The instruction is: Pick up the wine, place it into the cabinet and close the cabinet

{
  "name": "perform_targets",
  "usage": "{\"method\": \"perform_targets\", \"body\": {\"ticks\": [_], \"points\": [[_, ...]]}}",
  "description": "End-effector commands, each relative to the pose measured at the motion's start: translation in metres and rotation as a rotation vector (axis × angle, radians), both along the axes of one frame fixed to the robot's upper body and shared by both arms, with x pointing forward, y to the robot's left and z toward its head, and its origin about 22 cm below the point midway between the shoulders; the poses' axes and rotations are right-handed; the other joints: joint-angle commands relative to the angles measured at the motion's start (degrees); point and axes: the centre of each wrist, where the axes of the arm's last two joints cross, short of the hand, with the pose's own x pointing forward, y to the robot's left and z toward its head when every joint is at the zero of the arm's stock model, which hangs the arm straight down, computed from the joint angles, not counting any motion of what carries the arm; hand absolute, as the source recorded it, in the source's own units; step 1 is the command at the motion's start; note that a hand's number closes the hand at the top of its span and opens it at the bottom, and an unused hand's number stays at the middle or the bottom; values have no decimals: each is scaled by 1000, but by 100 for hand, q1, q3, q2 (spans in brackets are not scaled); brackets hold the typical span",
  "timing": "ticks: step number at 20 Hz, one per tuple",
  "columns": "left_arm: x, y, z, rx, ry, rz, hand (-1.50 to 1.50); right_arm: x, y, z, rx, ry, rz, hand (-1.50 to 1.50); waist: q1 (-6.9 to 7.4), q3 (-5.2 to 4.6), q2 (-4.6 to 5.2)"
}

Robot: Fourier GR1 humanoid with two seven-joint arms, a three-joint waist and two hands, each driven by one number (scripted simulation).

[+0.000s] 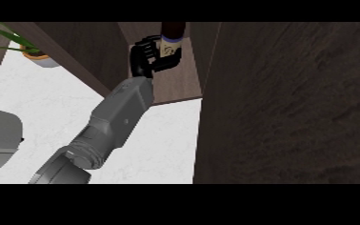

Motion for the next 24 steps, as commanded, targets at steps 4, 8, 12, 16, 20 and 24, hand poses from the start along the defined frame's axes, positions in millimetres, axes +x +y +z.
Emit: {"method": "perform_targets", "body": {"ticks": [4,8,12,16,20,24], "points": [[8,-4,16,-32,9,10,150,-8,-7,-2,0,-22,7,-150,39,6,15],[11,19,14,161,-25,35,150,1,-5,-1,2,5,-3,-150,76,5,48],[13,28,16,356,-35,69,150,-3,-4,-2,-5,-19,7,-150,21,15,63],[10,38,8,409,-19,124,150,-2,-7,-2,14,-14,2,-150,-39,8,99],[13,57,10,473,2,193,150,-5,-8,-2,20,-32,7,-150,-82,11,111],[7,65,-1,492,34,199,150,-5,-3,3,-9,-54,17,-150,-59,-9,129]]}}
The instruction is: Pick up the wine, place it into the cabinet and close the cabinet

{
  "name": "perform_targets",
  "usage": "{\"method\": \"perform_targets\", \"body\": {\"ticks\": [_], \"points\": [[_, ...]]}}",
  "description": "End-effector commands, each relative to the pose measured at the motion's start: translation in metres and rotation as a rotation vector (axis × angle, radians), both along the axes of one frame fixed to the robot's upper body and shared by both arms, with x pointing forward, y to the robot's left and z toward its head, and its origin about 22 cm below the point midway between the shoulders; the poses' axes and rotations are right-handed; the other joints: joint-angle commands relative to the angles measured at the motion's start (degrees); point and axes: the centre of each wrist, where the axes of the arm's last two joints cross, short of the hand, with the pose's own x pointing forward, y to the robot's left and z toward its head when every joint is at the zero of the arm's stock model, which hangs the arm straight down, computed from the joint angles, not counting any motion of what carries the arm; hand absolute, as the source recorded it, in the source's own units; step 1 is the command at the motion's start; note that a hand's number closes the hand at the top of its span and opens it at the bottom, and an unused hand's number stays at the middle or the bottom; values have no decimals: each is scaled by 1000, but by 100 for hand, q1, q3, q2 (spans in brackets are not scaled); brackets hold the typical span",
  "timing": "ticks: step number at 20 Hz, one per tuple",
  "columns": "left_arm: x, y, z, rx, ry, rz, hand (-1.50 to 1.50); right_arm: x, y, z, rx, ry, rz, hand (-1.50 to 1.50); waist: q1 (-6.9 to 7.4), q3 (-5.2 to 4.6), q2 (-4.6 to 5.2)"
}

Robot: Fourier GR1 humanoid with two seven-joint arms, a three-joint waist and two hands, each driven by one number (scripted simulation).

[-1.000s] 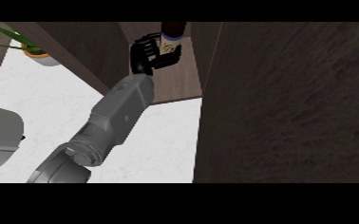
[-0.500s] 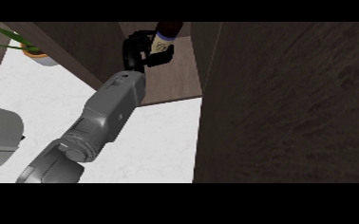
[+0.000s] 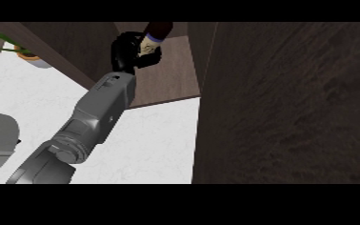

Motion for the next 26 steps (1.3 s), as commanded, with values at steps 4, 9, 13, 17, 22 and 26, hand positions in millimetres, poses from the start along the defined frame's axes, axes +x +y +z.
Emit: {"method": "perform_targets", "body": {"ticks": [4,9,13,17,22,26], "points": [[-5,23,-11,57,51,-5,-150,-3,2,0,-9,-7,38,-150,-15,-12,81],[-3,29,-7,35,57,2,-150,-6,2,0,9,-11,33,-150,-2,-11,43],[-7,26,-15,7,80,4,-150,-4,1,6,6,-25,21,-150,26,-20,29],[4,38,6,1,48,-9,-150,-7,1,0,5,-9,25,-150,19,-9,6],[4,49,5,54,17,-86,-150,-3,3,1,-9,-12,36,-150,179,-12,-17],[9,36,15,36,20,-246,-150,-10,2,2,1,-20,20,-150,225,-5,-118]]}}
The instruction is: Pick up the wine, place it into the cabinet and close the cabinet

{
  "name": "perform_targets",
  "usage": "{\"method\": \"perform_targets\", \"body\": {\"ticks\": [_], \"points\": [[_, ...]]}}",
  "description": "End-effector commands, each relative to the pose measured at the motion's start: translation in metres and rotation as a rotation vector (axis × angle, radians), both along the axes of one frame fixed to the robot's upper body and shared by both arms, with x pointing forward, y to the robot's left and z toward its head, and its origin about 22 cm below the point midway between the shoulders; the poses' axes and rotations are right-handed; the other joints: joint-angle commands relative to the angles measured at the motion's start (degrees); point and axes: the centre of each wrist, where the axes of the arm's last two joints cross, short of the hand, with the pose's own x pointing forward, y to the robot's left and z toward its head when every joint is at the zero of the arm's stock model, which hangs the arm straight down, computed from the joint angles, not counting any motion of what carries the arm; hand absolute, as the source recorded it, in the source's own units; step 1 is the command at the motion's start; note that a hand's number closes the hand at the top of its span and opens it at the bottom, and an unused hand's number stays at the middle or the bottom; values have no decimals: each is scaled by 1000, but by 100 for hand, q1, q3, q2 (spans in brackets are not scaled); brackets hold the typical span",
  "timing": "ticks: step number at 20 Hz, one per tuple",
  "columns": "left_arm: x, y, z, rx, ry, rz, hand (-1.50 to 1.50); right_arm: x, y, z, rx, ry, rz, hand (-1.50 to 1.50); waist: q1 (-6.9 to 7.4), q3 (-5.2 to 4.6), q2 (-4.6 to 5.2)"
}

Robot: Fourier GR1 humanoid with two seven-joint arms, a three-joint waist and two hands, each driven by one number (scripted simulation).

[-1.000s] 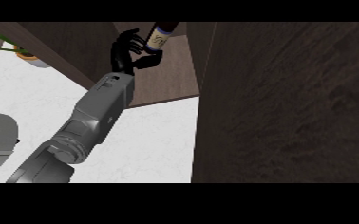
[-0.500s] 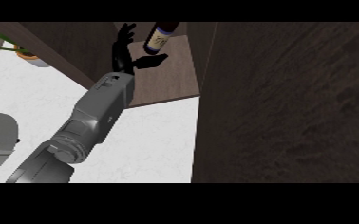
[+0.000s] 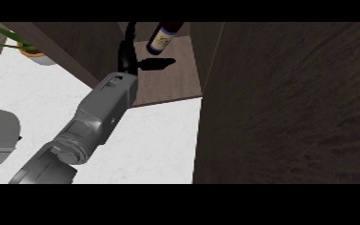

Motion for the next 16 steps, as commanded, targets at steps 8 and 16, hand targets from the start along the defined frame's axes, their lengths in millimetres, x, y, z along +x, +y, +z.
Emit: {"method": "perform_targets", "body": {"ticks": [8,16], "points": [[11,8,25,-286,-231,-358,-150,-9,-5,-3,17,16,-49,-150,509,52,-247],[4,-23,22,-445,-222,-528,-150,-26,-8,5,24,37,-106,-150,805,66,-391]]}}
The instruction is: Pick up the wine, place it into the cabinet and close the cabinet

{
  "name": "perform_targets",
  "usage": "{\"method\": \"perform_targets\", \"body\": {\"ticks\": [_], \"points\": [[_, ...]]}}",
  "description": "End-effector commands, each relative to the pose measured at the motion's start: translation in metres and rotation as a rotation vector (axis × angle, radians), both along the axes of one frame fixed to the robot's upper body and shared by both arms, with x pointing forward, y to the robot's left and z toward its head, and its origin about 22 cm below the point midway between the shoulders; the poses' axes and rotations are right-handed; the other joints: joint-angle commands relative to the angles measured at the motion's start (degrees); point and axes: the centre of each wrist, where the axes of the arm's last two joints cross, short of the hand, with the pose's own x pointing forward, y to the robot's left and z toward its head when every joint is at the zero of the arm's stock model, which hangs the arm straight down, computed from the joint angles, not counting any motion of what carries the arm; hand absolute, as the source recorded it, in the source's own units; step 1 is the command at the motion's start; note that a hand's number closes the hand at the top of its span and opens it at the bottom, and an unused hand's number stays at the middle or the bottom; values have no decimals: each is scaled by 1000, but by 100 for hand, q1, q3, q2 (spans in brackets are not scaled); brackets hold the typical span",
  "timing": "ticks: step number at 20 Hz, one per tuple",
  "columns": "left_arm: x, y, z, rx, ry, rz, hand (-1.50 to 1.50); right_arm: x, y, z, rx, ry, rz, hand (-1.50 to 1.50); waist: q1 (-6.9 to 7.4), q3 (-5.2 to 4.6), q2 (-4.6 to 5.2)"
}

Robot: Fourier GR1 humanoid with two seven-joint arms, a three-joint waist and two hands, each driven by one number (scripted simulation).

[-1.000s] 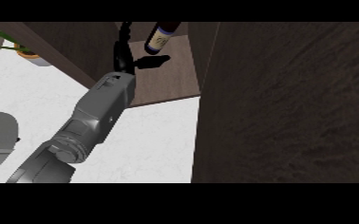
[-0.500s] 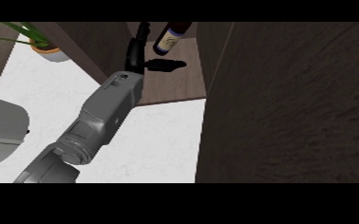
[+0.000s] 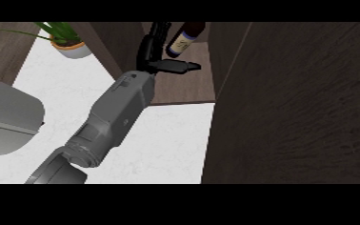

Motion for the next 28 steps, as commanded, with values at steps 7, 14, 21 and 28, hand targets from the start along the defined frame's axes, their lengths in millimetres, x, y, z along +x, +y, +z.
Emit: {"method": "perform_targets", "body": {"ticks": [7,14,21,28], "points": [[-2,-26,32,0,-66,-95,-150,-23,-17,1,8,-12,-58,-150,372,42,-192],[-45,-56,35,16,-76,-203,-150,-23,-2,1,5,-6,-61,-150,426,36,-226],[-114,-80,53,-59,-30,-193,-150,-16,1,2,-16,-7,-57,-150,450,35,-206],[-180,-89,56,-156,-17,-136,-150,-21,9,10,-9,-24,-40,-150,312,31,-169]]}}
